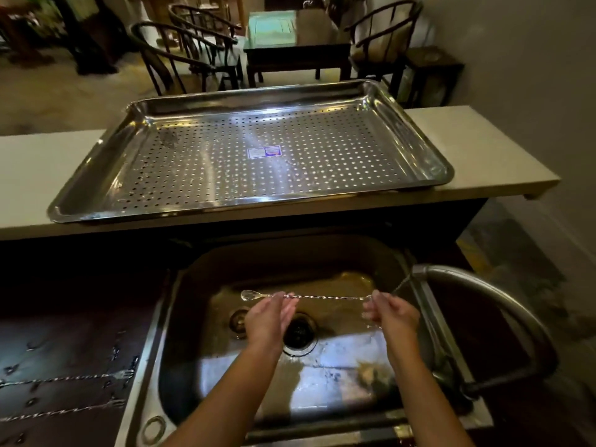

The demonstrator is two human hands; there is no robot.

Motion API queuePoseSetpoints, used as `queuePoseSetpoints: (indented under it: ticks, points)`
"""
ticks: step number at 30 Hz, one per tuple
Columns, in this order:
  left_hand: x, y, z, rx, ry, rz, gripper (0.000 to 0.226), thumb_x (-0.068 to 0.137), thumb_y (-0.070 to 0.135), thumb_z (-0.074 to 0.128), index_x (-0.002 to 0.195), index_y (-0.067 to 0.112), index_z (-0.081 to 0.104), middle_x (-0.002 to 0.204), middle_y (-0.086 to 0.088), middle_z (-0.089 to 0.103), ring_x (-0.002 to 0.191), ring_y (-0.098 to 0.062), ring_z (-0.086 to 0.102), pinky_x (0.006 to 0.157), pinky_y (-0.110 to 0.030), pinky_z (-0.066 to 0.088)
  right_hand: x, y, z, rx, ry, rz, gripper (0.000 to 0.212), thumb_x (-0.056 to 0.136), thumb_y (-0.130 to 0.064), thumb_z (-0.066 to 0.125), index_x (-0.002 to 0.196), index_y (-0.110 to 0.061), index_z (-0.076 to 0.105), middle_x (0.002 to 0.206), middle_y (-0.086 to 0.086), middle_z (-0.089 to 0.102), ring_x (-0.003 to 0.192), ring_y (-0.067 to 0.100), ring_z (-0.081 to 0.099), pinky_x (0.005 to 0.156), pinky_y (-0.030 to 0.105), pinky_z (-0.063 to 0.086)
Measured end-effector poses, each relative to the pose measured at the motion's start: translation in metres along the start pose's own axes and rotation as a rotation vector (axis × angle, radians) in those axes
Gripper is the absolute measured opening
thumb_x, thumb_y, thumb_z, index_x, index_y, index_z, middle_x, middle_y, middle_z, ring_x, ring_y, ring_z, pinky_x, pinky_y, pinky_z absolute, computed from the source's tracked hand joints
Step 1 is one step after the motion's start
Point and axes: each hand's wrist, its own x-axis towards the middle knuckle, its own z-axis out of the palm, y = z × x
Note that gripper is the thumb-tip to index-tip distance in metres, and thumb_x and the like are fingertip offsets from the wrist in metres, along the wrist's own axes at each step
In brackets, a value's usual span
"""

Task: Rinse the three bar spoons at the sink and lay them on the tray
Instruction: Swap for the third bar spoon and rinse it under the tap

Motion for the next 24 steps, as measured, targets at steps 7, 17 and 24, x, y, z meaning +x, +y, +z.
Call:
queuePoseSetpoints:
  ticks: [7,17,24]
  points:
    - [-0.004,-0.019,0.015,0.019,0.057,0.008,0.019,0.087,-0.004,0.055,0.105,-0.011,0.055,0.081,-0.022,0.064,0.072,-0.024,0.065,0.050,-0.018,0.057,-0.003,0.016,-0.006,0.078,0.139,-0.009,0.017,0.092,-0.013,0.051,0.086,-0.003,0.064,0.052,-0.002,0.065,0.037,-0.002,0.055,0.038,0.008,0.042]
    - [-0.029,-0.049,0.048,0.041,-0.024,-0.013,0.011,0.087,-0.004,0.056,0.075,-0.001,0.055,0.051,-0.009,0.068,0.048,-0.014,0.068,0.047,-0.017,0.055,-0.025,0.019,0.020,0.293,0.132,0.038,0.012,0.084,-0.003,0.061,0.081,-0.013,0.056,0.065,0.002,0.062,0.050,0.003,0.057,0.049,0.013,0.047]
    - [-0.031,-0.053,0.061,0.021,-0.044,-0.047,0.013,0.086,-0.005,0.056,0.073,-0.002,0.055,0.061,-0.017,0.066,0.042,-0.014,0.066,0.045,-0.018,0.055,-0.011,0.008,-0.007,0.364,0.100,0.087,0.033,0.097,-0.024,0.041,0.077,-0.005,0.061,0.046,-0.001,0.065,0.037,0.006,0.056,0.044,0.016,0.047]
